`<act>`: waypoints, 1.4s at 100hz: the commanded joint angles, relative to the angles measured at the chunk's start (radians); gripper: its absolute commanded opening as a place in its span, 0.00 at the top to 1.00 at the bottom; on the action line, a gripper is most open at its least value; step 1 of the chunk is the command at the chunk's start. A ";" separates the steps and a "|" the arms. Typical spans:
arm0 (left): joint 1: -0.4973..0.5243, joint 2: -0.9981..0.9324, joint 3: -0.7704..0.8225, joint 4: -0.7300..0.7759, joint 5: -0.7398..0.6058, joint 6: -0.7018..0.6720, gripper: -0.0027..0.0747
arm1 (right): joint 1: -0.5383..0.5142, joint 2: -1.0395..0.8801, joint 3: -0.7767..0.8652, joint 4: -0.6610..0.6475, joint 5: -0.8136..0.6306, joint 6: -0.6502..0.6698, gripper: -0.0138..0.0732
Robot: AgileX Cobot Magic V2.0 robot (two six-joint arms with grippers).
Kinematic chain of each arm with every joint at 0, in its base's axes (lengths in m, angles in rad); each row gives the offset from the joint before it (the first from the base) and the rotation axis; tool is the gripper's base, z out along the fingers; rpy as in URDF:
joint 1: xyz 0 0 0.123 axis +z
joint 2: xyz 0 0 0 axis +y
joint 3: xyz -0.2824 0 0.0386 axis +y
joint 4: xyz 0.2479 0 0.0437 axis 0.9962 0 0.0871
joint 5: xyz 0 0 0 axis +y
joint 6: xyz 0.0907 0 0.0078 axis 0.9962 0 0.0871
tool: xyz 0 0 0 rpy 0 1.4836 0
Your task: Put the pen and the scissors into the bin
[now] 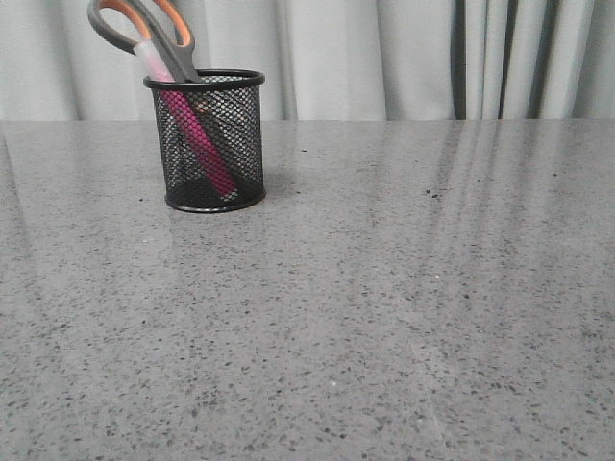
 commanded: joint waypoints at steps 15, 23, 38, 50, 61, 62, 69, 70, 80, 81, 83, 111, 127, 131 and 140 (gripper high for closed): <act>-0.004 0.018 -0.020 -0.001 -0.071 -0.010 0.99 | -0.001 0.011 -0.023 -0.028 -0.077 -0.006 0.92; -0.004 0.018 -0.020 -0.001 -0.071 -0.010 0.99 | -0.001 0.011 -0.023 -0.028 -0.077 -0.006 0.92; -0.004 0.018 -0.016 -0.001 -0.071 -0.010 0.99 | -0.001 0.011 -0.023 -0.028 -0.077 -0.006 0.92; 0.001 0.018 -0.005 -0.001 -0.068 -0.010 0.99 | -0.001 0.011 -0.023 -0.028 -0.077 -0.006 0.92; 0.051 0.018 0.038 -0.004 -0.155 0.105 0.99 | -0.001 0.011 -0.023 -0.028 -0.077 -0.006 0.92; 0.061 0.018 0.044 -0.007 -0.166 0.122 0.99 | -0.001 0.011 -0.023 -0.028 -0.077 -0.006 0.92; 0.124 0.018 0.120 -0.076 -0.299 0.310 0.99 | -0.001 0.011 -0.023 -0.028 -0.077 -0.006 0.92; 0.131 0.018 0.129 -0.094 -0.315 0.346 0.99 | -0.001 0.011 -0.023 -0.028 -0.077 -0.006 0.92; 0.237 0.018 0.286 -0.215 -0.552 0.471 0.99 | -0.001 0.011 -0.023 -0.028 -0.077 -0.006 0.92; 0.252 0.018 0.296 -0.222 -0.565 0.471 0.99 | -0.001 0.011 -0.023 -0.028 -0.077 -0.006 0.92; 0.275 0.018 0.326 -0.243 -0.598 0.471 0.99 | -0.001 0.011 -0.023 -0.028 -0.077 -0.006 0.92; 0.447 0.018 0.565 -0.335 -0.658 0.407 0.99 | -0.001 0.011 -0.023 -0.028 -0.077 -0.006 0.92; 0.449 0.016 0.607 -0.344 -0.560 0.373 0.99 | -0.001 0.011 -0.023 -0.028 -0.077 -0.006 0.92; 0.449 0.011 0.609 -0.344 -0.529 0.345 0.99 | -0.001 0.011 -0.023 -0.028 -0.077 -0.006 0.92; 0.449 -0.021 0.609 -0.342 -0.494 0.334 0.99 | -0.001 0.011 -0.023 -0.028 -0.077 -0.006 0.92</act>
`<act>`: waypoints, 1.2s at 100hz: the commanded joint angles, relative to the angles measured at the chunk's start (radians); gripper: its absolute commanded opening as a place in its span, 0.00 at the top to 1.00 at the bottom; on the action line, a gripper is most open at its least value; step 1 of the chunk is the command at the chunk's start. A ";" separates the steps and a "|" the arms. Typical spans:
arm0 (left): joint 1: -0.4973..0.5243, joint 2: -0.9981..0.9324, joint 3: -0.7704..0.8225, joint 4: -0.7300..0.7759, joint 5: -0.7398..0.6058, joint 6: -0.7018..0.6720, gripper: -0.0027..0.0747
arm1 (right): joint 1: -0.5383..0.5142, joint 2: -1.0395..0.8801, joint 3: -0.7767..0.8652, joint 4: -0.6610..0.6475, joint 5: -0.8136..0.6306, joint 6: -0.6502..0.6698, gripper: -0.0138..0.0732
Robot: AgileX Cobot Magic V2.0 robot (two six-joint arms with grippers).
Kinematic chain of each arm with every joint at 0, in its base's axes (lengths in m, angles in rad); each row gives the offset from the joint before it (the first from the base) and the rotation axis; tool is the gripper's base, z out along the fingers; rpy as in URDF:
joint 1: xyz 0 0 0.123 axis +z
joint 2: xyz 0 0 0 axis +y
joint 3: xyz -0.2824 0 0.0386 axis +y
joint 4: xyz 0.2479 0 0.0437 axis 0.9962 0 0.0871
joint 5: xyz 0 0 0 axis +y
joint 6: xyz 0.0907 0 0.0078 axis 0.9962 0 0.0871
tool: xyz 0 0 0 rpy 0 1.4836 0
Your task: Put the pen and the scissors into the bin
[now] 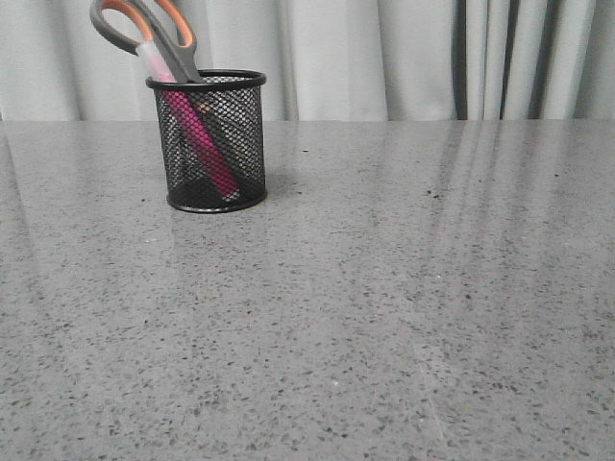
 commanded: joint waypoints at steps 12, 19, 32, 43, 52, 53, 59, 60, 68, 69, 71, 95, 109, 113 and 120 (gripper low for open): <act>0.002 -0.047 0.043 -0.010 -0.044 -0.031 0.99 | -0.001 0.012 -0.023 -0.028 -0.077 -0.006 0.92; 0.002 -0.049 0.043 -0.010 -0.044 -0.031 0.99 | -0.001 0.012 -0.023 -0.028 -0.077 -0.006 0.92; 0.002 -0.049 0.043 -0.010 -0.044 -0.031 0.99 | -0.001 0.012 -0.023 -0.028 -0.075 -0.006 0.92; 0.002 -0.049 0.043 -0.010 -0.044 -0.031 0.99 | -0.001 0.012 -0.023 -0.028 -0.075 -0.006 0.92; 0.002 -0.049 0.043 -0.010 -0.044 -0.031 0.99 | -0.001 0.012 -0.023 -0.028 -0.075 -0.006 0.92; 0.002 -0.049 0.043 -0.010 -0.044 -0.031 0.99 | -0.001 0.012 -0.023 -0.028 -0.075 -0.006 0.92; 0.002 -0.049 0.043 -0.010 -0.044 -0.031 0.99 | -0.001 0.012 -0.023 -0.028 -0.075 -0.006 0.92; 0.002 -0.049 0.043 -0.010 -0.044 -0.031 0.99 | -0.001 0.012 -0.023 -0.028 -0.075 -0.006 0.92; 0.002 -0.049 0.043 -0.010 -0.044 -0.031 0.99 | -0.001 0.012 -0.018 -0.028 -0.077 -0.006 0.92; 0.002 -0.049 0.043 -0.010 -0.044 -0.031 0.99 | -0.001 0.012 -0.017 -0.028 -0.077 -0.006 0.92; 0.002 -0.049 0.043 -0.010 -0.044 -0.031 0.99 | -0.001 0.012 -0.014 -0.028 -0.077 -0.006 0.92; 0.002 -0.049 0.043 -0.010 -0.044 -0.031 0.99 | -0.003 0.012 0.113 -0.035 -0.128 -0.006 0.92; 0.002 -0.049 0.043 -0.010 -0.044 -0.031 0.99 | -0.083 0.012 0.231 0.026 -0.299 -0.006 0.92; 0.002 -0.049 0.043 -0.010 -0.044 -0.031 0.99 | -0.135 0.012 0.269 0.109 -0.349 -0.010 0.92; 0.002 -0.049 0.043 -0.010 -0.044 -0.031 0.99 | -0.228 0.014 0.327 0.240 -0.418 -0.063 0.92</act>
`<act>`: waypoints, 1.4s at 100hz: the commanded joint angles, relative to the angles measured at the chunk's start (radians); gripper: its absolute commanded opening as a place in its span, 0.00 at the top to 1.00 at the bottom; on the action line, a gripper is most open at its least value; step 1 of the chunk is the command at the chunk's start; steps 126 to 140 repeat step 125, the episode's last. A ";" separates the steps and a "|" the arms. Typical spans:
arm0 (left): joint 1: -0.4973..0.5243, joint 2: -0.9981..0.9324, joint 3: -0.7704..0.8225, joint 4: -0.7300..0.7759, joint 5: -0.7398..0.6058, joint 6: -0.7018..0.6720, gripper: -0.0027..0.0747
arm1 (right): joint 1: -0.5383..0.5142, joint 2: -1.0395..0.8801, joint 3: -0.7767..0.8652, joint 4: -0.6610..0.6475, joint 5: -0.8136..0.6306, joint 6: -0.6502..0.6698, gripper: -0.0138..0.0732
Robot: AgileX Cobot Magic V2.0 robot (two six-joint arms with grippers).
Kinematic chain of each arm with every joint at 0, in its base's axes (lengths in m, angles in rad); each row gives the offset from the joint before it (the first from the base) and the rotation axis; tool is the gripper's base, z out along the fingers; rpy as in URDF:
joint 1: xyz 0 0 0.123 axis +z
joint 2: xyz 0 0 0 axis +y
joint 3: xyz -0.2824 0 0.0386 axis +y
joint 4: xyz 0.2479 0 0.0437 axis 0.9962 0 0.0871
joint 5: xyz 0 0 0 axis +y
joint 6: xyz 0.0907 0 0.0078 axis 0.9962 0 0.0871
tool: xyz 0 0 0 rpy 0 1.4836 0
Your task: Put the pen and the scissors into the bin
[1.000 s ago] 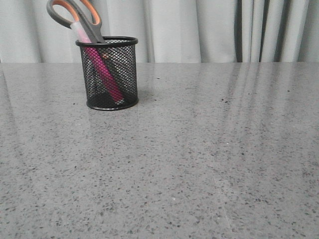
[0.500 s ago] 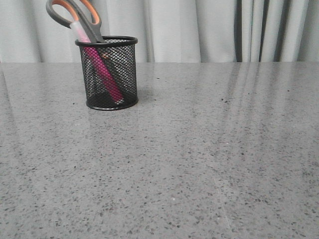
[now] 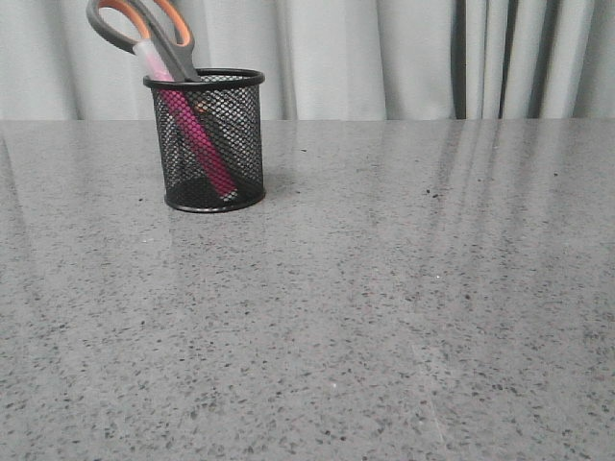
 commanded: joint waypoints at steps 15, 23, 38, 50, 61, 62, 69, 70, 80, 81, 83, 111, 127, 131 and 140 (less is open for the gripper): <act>0.002 -0.033 0.043 -0.010 -0.075 -0.014 0.99 | -0.311 0.015 0.118 0.239 -0.225 -0.185 0.92; 0.002 -0.033 0.043 -0.010 -0.075 -0.014 0.99 | -0.388 0.013 0.121 0.239 -0.173 -0.185 0.92; 0.002 -0.033 0.043 -0.010 -0.075 -0.014 0.99 | -0.426 0.011 0.121 0.239 -0.056 -0.185 0.92; 0.002 -0.033 0.043 -0.010 -0.075 -0.014 0.99 | -0.426 -0.024 0.121 0.239 -0.037 -0.186 0.92; 0.002 -0.033 0.043 -0.010 -0.075 -0.014 0.99 | -0.426 -0.042 0.121 0.239 -0.031 -0.186 0.92; 0.002 -0.033 0.043 -0.010 -0.075 -0.014 0.99 | -0.426 -0.042 0.121 0.239 -0.031 -0.186 0.92; 0.002 -0.033 0.043 -0.010 -0.075 -0.014 0.99 | -0.426 -0.042 0.121 0.239 -0.035 -0.186 0.92; 0.002 -0.033 0.043 -0.010 -0.075 -0.014 0.99 | -0.426 -0.042 0.121 0.239 -0.035 -0.186 0.92; 0.002 -0.033 0.043 -0.010 -0.075 -0.014 0.99 | -0.426 -0.042 0.121 0.239 -0.035 -0.186 0.92; 0.002 -0.033 0.043 -0.010 -0.075 -0.014 0.99 | -0.426 -0.042 0.121 0.239 -0.035 -0.186 0.92; 0.002 -0.033 0.043 -0.010 -0.075 -0.014 0.99 | -0.426 -0.042 0.121 0.239 -0.035 -0.186 0.92; 0.002 -0.033 0.043 -0.010 -0.075 -0.014 0.99 | -0.426 -0.042 0.121 0.239 -0.035 -0.186 0.92; 0.002 -0.033 0.043 -0.010 -0.075 -0.014 0.99 | -0.426 -0.042 0.121 0.239 -0.035 -0.186 0.92; 0.002 -0.033 0.043 -0.010 -0.075 -0.014 0.99 | -0.426 -0.042 0.121 0.239 -0.035 -0.186 0.92; 0.002 -0.033 0.043 -0.010 -0.075 -0.014 0.99 | -0.426 -0.042 0.121 0.239 -0.035 -0.186 0.92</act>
